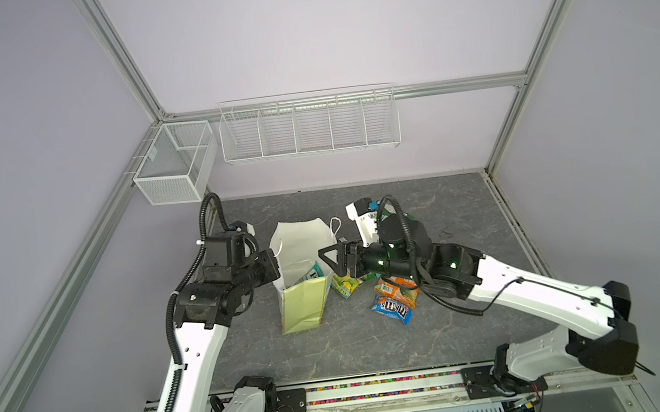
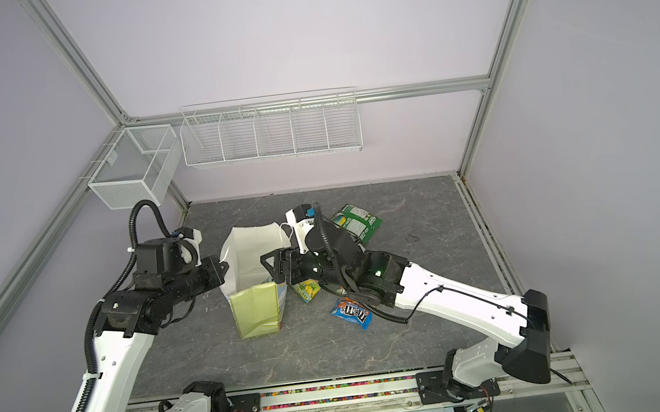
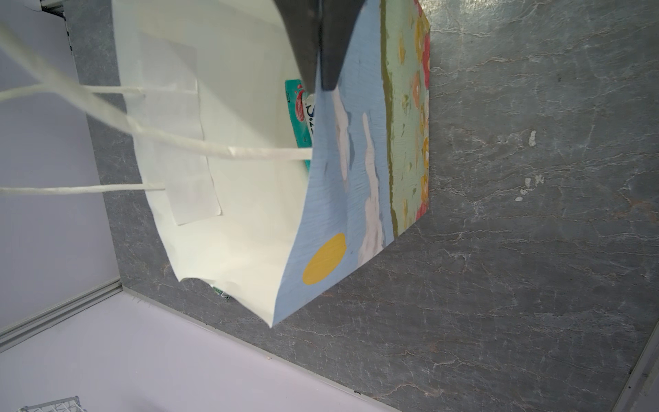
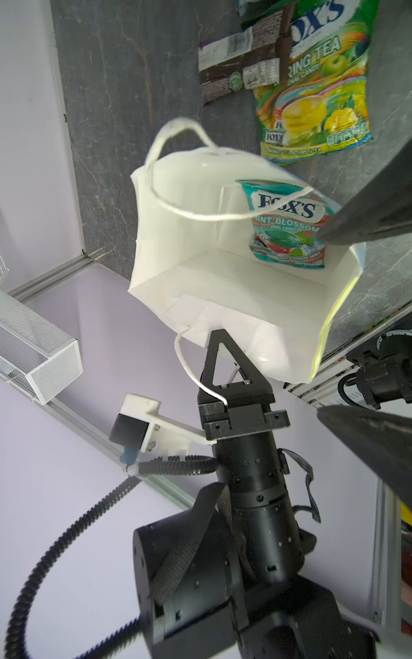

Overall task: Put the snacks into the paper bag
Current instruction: 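Lower the teal candy bag into the paper bag and open the right gripper, then withdraw the right gripper from the paper bag toward the blue M&M's bag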

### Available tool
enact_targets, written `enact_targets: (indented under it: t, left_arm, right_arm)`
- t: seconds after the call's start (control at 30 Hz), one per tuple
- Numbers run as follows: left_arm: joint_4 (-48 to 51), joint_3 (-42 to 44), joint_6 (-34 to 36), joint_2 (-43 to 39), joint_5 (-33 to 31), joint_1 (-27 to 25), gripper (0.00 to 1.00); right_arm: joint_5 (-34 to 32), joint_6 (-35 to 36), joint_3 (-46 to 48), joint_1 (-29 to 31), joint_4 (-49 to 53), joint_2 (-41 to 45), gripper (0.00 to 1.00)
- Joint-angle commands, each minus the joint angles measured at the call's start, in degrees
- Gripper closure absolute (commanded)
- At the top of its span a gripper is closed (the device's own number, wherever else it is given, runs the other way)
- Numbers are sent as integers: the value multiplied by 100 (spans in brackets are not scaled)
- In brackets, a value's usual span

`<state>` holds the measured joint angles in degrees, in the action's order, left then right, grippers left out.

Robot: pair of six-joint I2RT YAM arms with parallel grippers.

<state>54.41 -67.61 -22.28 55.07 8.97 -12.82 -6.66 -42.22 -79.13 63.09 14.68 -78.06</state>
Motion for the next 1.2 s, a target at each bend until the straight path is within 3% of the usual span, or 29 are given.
enact_targets:
  t: [0.0,0.2,0.47,0.83,1.17]
  left_arm:
    - [-31,110,-37,-75,122,-19,100]
    - [-103,108,-42,-107,220,-12,100]
    - [-238,228,-167,-292,428,-12,100]
    - [-449,512,-508,-458,455,-11,100]
    - [-642,517,-927,-544,651,-19,100]
  right_arm:
    - [-332,57,329,-16,482,557,20]
    - [-933,-123,1145,-14,1082,1534,11]
    - [-1233,-426,2188,-161,1738,2651,2]
    - [-143,-588,3384,-730,1593,2911,2]
    - [1181,-853,4451,-1025,584,2956,3]
